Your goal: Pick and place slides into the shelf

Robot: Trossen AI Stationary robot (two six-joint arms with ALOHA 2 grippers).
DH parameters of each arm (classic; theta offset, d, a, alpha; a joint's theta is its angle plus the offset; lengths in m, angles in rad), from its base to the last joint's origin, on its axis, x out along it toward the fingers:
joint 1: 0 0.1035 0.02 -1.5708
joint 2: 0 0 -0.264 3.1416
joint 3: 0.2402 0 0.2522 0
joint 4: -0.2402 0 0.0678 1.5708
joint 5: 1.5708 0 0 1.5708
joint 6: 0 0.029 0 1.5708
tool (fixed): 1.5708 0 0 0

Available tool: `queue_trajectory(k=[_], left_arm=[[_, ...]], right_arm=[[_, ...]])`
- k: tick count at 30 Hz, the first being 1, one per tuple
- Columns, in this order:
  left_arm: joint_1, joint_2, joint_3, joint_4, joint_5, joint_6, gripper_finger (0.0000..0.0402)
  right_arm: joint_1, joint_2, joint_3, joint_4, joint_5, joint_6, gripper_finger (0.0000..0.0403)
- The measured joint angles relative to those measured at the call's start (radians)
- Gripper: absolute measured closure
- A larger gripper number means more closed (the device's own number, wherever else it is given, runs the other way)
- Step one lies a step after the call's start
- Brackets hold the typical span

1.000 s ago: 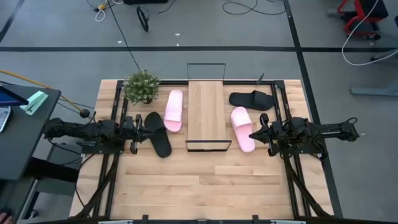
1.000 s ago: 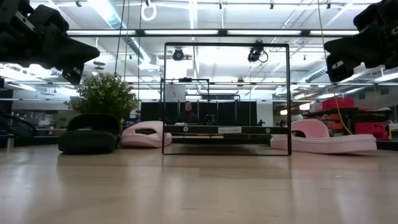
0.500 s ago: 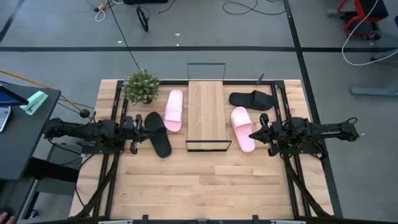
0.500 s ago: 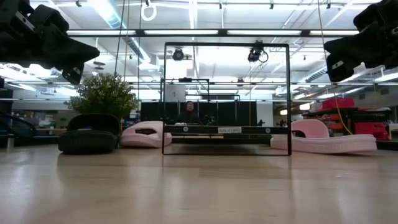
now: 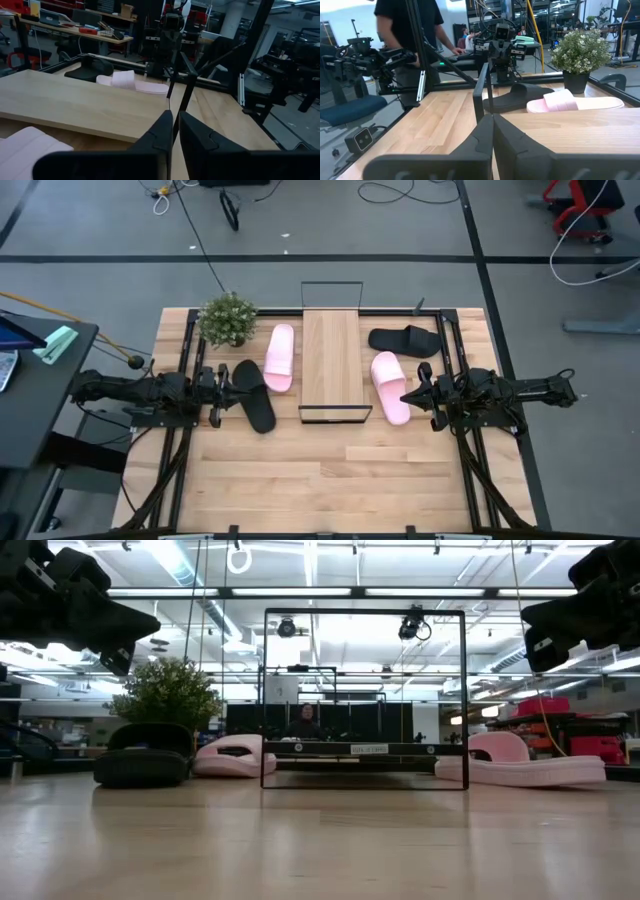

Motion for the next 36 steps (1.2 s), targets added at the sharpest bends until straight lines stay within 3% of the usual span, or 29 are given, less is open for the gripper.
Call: queue_trajectory(k=[36], left_arm=[[0.0, 0.0, 0.0, 0.0, 0.0, 0.001, 0.0362]], right_arm=[[0.0, 0.0, 0.0, 0.0, 0.0, 0.0, 0.0389]])
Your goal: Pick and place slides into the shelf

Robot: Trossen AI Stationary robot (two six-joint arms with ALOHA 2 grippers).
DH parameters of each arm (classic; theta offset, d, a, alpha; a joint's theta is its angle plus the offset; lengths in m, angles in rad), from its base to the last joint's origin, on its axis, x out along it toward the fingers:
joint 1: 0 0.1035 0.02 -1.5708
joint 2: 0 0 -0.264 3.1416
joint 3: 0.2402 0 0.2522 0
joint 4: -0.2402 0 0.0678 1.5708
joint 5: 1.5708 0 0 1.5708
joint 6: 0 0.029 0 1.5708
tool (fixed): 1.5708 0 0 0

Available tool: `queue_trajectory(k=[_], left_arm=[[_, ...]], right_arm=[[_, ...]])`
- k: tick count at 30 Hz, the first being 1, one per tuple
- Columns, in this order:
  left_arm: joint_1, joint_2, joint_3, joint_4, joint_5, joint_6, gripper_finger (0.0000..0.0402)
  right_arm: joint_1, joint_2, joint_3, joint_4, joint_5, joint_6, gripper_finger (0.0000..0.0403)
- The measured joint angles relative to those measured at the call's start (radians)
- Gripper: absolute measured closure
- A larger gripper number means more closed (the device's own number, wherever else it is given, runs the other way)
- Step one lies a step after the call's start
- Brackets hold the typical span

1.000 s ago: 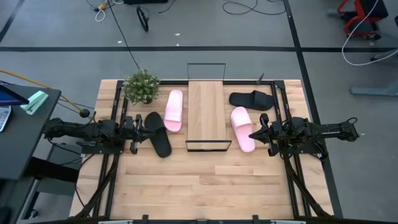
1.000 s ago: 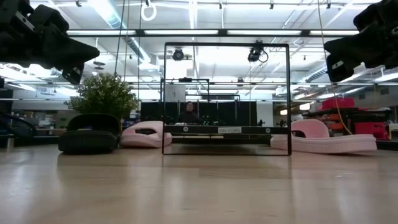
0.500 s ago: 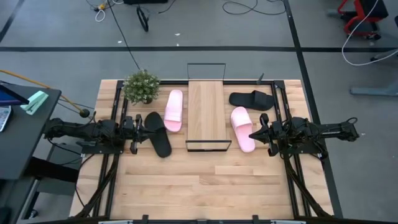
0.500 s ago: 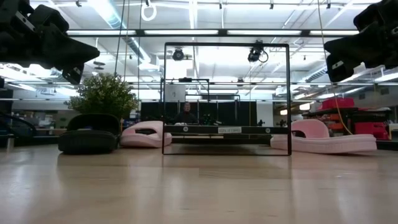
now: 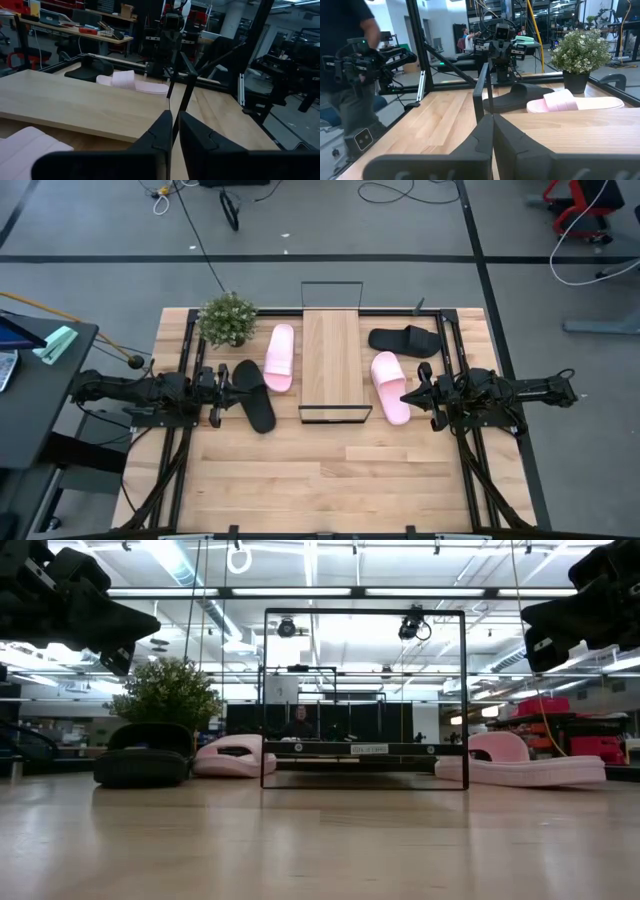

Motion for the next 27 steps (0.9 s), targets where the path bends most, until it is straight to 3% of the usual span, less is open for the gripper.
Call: queue_trajectory(k=[27], left_arm=[[0.0, 0.0, 0.0, 0.002, -0.071, 0.002, 0.0367]], right_arm=[[0.0, 0.0, 0.0, 0.0, 0.0, 0.0, 0.0389]])
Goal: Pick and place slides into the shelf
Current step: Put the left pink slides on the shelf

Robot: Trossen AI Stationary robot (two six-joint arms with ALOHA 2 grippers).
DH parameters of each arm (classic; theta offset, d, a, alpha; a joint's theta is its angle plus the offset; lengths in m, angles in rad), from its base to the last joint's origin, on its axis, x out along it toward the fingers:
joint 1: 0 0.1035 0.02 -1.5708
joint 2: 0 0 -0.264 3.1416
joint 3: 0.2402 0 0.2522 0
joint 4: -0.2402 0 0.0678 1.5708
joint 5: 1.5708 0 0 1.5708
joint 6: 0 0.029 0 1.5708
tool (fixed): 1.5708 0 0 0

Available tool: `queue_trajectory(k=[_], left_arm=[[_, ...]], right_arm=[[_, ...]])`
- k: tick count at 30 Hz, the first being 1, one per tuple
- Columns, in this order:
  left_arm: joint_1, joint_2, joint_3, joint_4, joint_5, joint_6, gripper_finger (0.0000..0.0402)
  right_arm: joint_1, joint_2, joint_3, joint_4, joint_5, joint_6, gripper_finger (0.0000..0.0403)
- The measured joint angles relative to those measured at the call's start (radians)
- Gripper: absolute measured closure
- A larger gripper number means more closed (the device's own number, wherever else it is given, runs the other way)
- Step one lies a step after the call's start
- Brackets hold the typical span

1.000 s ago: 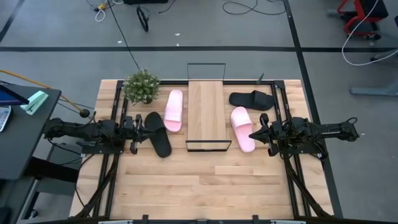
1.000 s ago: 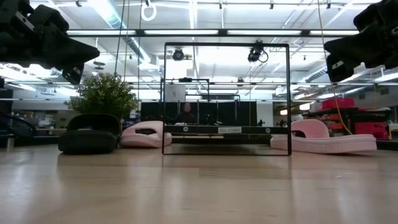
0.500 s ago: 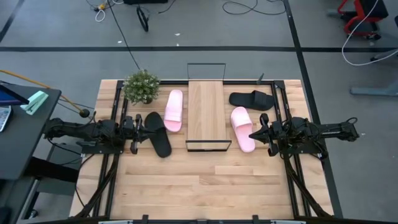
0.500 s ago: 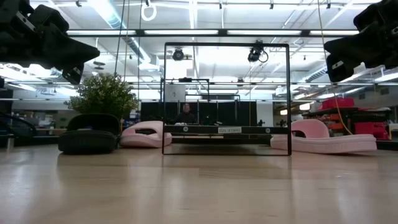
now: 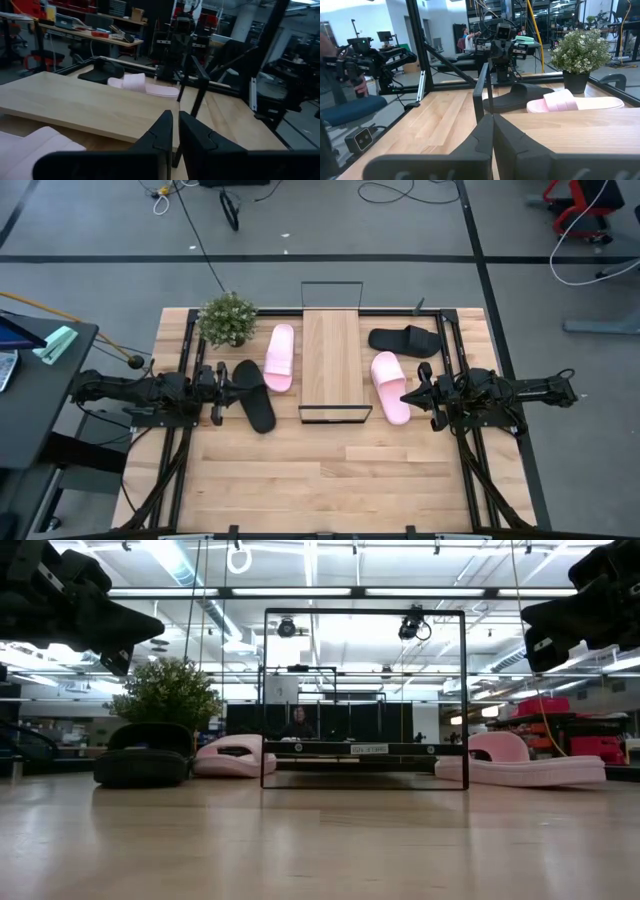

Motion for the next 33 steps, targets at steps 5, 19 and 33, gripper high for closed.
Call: queue_trajectory(k=[5, 19, 33], left_arm=[[0.0, 0.0, 0.0, -0.001, -0.002, -0.002, 0.0378], [0.0, 0.0, 0.0, -0.002, -0.004, -0.037, 0.0373], [0.0, 0.0, 0.0, -0.002, -0.005, 0.174, 0.0388]], right_arm=[[0.0, 0.0, 0.0, 0.0, 0.0, 0.0, 0.0389], [0.0, 0.0, 0.0, 0.0, 0.001, -0.028, 0.0389], [0.0, 0.0, 0.0, 0.009, 0.122, -0.036, 0.0389]])
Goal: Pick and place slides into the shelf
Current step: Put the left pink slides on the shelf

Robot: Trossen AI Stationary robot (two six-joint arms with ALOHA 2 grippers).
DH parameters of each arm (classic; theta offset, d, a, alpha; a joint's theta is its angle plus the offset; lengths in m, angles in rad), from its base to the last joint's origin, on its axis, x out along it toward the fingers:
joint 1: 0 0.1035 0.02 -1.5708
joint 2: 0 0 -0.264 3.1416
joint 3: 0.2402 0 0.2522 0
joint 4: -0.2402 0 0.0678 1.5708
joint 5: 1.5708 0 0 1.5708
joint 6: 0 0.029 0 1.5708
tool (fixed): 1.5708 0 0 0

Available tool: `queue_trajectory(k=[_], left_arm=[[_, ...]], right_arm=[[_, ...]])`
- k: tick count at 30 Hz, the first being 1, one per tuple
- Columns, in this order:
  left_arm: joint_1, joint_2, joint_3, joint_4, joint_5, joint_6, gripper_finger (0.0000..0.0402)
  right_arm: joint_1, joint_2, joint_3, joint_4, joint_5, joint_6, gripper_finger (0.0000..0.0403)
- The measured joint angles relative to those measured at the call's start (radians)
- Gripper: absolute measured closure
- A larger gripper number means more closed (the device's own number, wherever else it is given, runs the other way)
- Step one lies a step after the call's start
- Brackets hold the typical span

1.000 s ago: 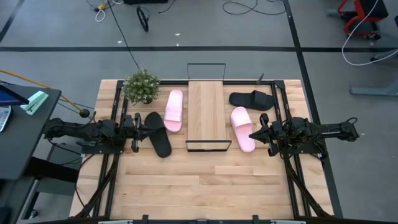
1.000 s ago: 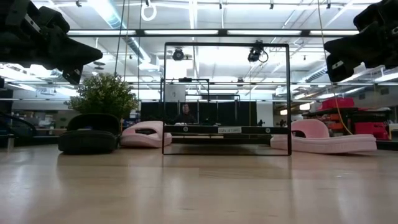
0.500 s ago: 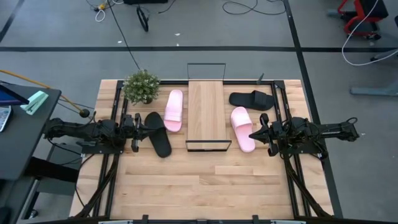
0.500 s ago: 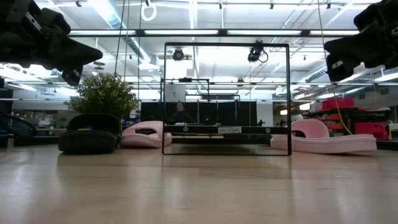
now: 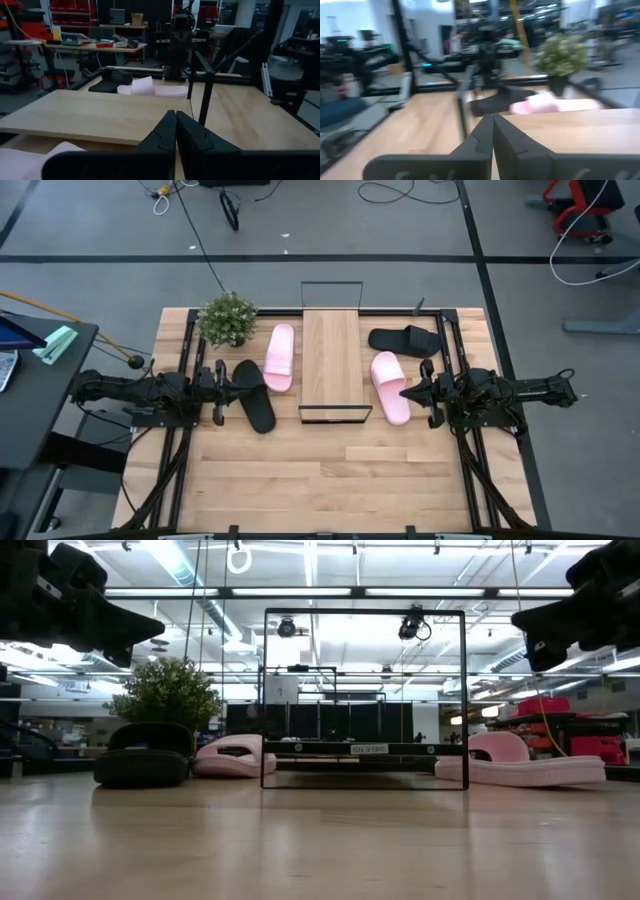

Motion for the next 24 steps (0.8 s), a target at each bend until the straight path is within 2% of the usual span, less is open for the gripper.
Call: queue_trajectory(k=[8, 11, 16, 20, 24], left_arm=[[0.0, 0.0, 0.0, 0.004, -0.023, 0.056, 0.0384], [0.0, 0.0, 0.0, 0.057, -0.078, 0.055, 0.0388], [0.008, 0.0, 0.003, 0.179, -0.224, 0.055, 0.0392], [0.051, 0.017, 0.06, 0.174, -0.237, 0.087, 0.0388], [0.096, 0.103, 0.16, 0.171, -0.236, 0.146, 0.0385]], right_arm=[[-0.023, 0.001, 0.002, 0.048, 0.279, -0.072, 0.0389], [-0.047, 0.006, 0.021, 0.046, 0.293, -0.074, 0.0389], [-0.097, 0.037, 0.07, 0.046, 0.294, -0.091, 0.0389], [-0.127, 0.084, 0.139, 0.051, 0.294, -0.098, 0.0389], [-0.156, 0.148, 0.241, 0.051, 0.297, -0.1, 0.0389]])
